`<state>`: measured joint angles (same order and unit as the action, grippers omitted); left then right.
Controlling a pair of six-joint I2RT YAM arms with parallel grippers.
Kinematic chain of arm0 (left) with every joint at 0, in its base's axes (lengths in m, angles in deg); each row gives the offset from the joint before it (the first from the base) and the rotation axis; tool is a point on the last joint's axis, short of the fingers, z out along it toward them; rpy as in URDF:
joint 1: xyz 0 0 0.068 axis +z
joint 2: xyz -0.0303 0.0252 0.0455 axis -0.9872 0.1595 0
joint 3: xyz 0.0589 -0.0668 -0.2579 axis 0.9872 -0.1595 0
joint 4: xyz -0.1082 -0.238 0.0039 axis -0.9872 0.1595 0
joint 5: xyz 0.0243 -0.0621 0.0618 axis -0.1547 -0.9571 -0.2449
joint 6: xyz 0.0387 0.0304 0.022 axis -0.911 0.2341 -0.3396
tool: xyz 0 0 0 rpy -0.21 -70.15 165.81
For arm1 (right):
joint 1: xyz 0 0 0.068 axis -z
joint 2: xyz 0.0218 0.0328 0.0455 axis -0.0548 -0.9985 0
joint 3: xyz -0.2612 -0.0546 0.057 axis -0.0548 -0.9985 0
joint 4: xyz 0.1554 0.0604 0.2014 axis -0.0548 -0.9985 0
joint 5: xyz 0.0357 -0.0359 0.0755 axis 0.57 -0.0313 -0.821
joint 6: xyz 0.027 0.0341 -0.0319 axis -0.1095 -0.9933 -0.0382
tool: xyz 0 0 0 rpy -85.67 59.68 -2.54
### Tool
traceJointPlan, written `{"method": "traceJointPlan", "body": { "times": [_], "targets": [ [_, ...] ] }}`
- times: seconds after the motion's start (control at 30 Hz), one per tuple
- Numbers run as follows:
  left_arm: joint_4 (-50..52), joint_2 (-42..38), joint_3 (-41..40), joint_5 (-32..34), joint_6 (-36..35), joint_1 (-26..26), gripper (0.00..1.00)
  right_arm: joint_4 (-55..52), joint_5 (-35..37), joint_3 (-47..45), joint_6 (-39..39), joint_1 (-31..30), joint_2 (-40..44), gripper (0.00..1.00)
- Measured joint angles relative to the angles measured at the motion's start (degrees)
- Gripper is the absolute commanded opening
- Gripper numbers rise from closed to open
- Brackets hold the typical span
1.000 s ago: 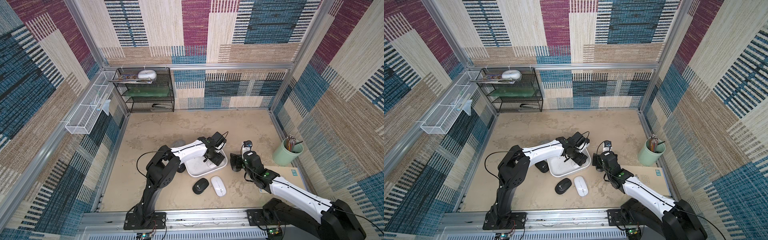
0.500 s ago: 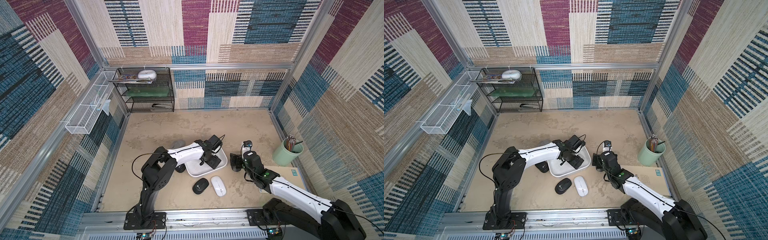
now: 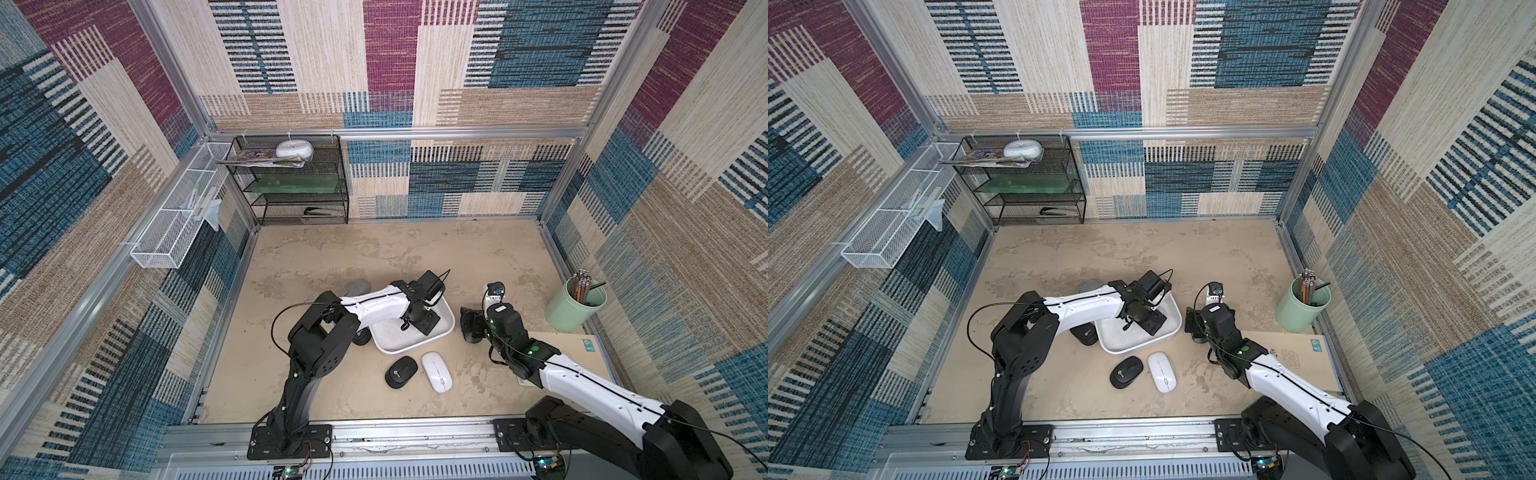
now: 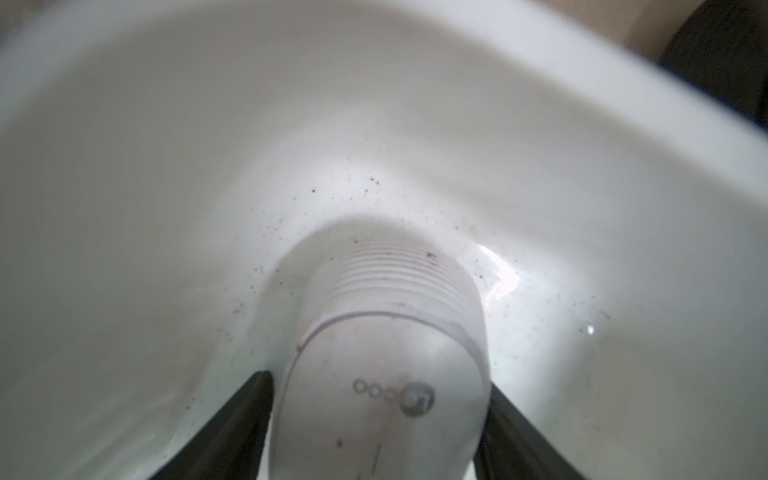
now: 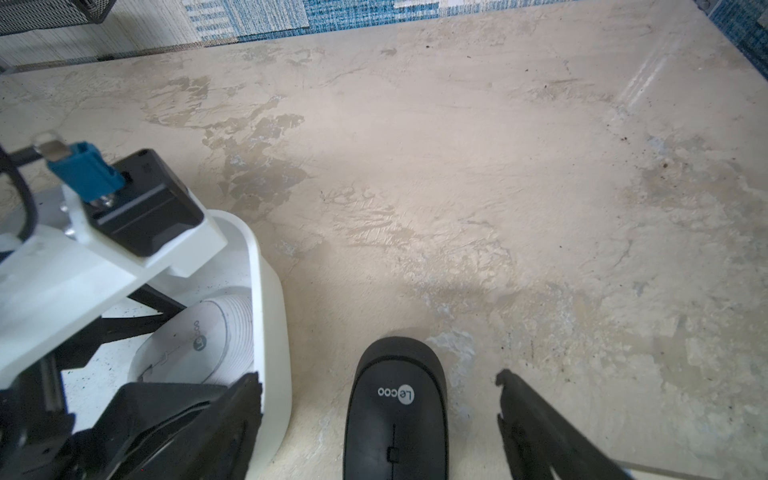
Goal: Take out the mouse from the storage box
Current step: Pick up the mouse from the storage box.
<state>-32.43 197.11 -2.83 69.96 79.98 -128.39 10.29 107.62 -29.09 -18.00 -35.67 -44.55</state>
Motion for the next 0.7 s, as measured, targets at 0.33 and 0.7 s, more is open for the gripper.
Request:
{"method": "traceJointPlan", "body": {
  "times": [0.33, 0.7],
  "targets": [
    [0.48, -2.19, -0.44, -0.20, 0.83, -0.02, 0.54, 0.00, 0.59, -0.02, -0.24, 0.00, 0.02, 0.91],
    [0.52, -10.45, -3.65, -0.20, 2.12, -0.68, 0.53, -0.02, 4.24, -0.92, -1.77, 0.46, 2.32, 0.94]
  ]
}}
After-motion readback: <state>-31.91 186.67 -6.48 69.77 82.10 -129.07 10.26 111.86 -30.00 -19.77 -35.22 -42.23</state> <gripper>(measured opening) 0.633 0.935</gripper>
